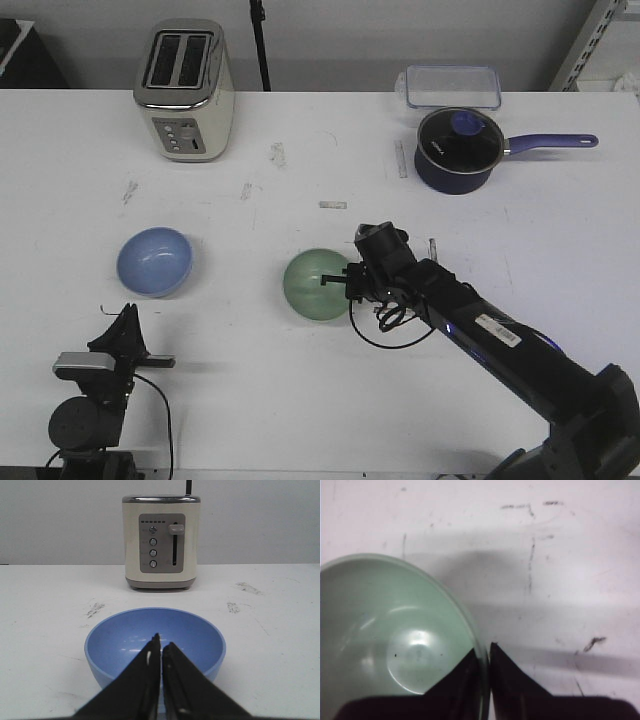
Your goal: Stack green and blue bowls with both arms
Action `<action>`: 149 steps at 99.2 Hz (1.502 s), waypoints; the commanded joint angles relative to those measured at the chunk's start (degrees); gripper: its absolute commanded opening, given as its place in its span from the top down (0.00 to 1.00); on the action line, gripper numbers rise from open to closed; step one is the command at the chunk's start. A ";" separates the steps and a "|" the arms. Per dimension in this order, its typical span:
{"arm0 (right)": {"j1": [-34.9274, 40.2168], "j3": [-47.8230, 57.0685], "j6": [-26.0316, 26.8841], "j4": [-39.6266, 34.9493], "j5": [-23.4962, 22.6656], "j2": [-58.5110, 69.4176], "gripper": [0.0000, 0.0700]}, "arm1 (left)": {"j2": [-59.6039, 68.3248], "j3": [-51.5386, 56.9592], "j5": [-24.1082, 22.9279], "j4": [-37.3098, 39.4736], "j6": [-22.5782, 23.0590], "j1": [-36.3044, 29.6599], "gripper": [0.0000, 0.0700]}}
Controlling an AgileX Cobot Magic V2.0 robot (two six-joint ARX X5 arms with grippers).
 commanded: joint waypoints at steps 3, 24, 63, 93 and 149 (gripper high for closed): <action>0.24 1.05 1.57 0.39 0.79 2.21 0.99 | -0.11 -1.27 0.24 0.74 0.46 0.07 1.00; 0.85 1.05 1.55 2.03 2.38 2.27 0.99 | -0.11 -1.27 0.24 0.72 0.46 0.07 1.00; 0.83 1.05 1.55 2.14 2.86 2.27 0.93 | -0.11 -1.27 0.24 0.72 0.48 0.07 1.00; 0.74 1.07 1.46 2.78 5.42 1.57 0.60 | -0.11 -1.27 0.24 0.72 0.46 0.07 1.00; -5.49 -1.46 -30.53 11.82 19.56 -18.40 0.50 | -0.11 -1.27 0.24 0.72 0.46 0.07 1.00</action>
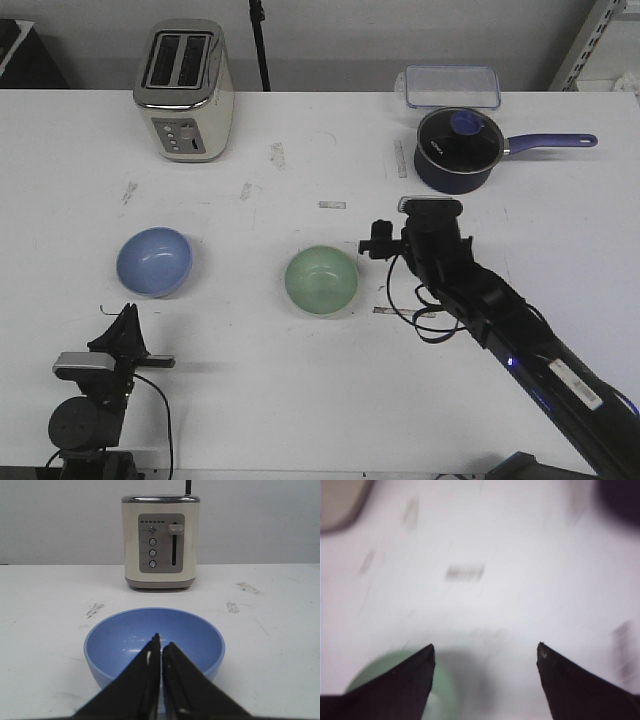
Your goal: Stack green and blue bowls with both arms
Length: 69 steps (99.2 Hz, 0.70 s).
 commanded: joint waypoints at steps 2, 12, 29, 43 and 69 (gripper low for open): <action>-1.55 -1.73 -15.32 3.89 1.88 -3.10 0.55 | -0.11 -1.27 0.24 0.70 0.46 0.07 1.00; -5.46 -5.81 -22.75 9.14 1.79 -8.39 0.81 | -0.11 -1.27 0.24 0.70 0.48 0.07 1.00; -14.36 -14.60 -28.81 18.12 -3.50 -17.99 0.99 | -0.11 -1.27 0.24 0.70 0.46 0.07 1.00; -22.34 -20.81 -28.70 20.20 -9.46 -25.22 0.99 | -0.11 -1.27 0.24 0.70 0.46 0.07 1.00; -27.45 -31.28 -21.84 20.33 -11.47 -36.57 0.99 | -0.11 -1.27 0.24 0.70 0.46 0.07 1.00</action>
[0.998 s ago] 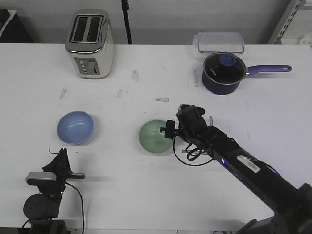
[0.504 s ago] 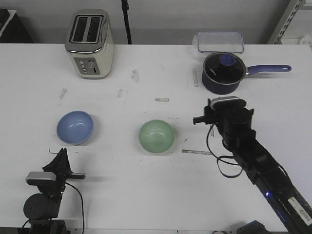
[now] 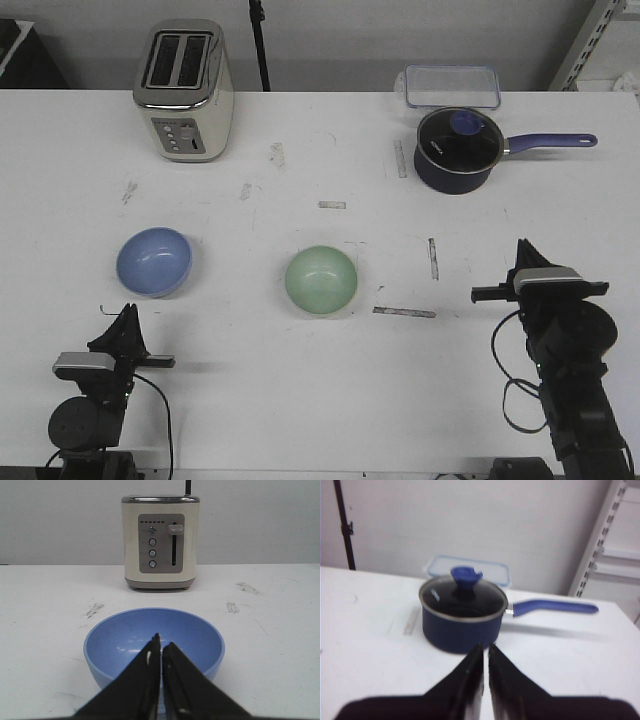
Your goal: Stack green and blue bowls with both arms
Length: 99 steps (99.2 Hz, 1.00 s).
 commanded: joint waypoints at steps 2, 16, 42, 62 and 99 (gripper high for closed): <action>0.02 -1.81 6.34 0.68 -0.28 -2.16 0.99 | -0.11 -1.27 0.24 0.74 0.48 0.07 1.00; 0.04 -4.81 8.24 0.61 -0.26 -5.60 0.99 | -0.11 -1.27 0.24 0.74 0.46 0.07 1.00; 0.04 -5.22 8.17 0.17 0.11 -8.13 0.99 | -0.11 -1.27 0.24 0.72 0.46 0.07 1.00; -0.02 -5.20 8.17 0.20 0.15 -9.25 0.99 | -0.11 -1.27 0.24 0.72 0.46 0.07 1.00; -0.02 -5.20 8.17 0.20 0.13 -9.27 0.99 | -0.11 -1.27 0.24 0.72 0.46 0.07 1.00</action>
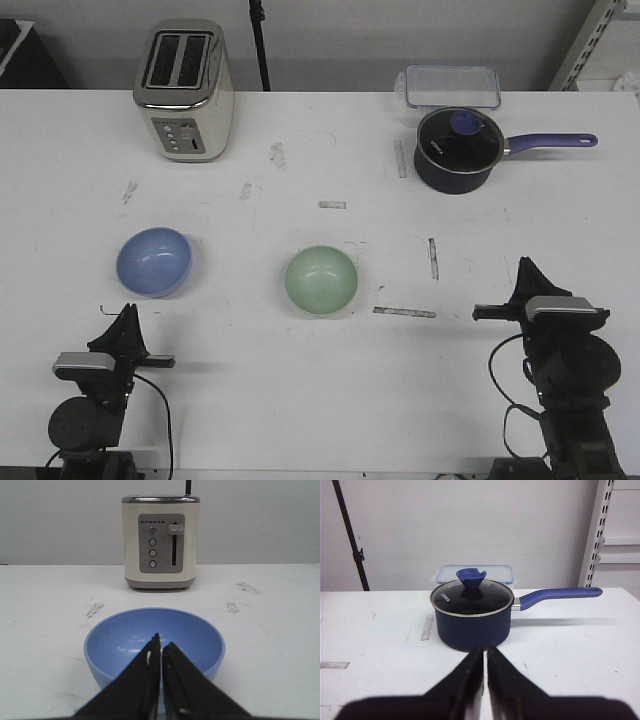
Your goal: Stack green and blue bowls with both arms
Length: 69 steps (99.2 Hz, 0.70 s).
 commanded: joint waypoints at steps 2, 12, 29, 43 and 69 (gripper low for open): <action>-0.02 0.15 0.61 0.61 0.07 0.07 0.99 | -0.11 -1.27 0.24 0.74 0.46 0.07 1.00; 0.00 0.15 0.61 0.61 0.07 0.09 0.99 | -0.11 -1.27 0.24 0.74 0.46 0.07 1.00; -0.02 0.15 0.61 0.61 0.07 0.09 0.99 | -0.11 -1.27 0.24 0.79 0.50 0.07 1.00; -0.02 0.15 0.61 0.61 0.07 0.09 0.99 | -0.11 -1.27 0.26 0.81 -0.68 0.07 1.00; -0.02 0.15 0.61 0.61 0.07 0.07 0.99 | 0.13 4.81 -0.94 1.99 -5.70 0.07 1.00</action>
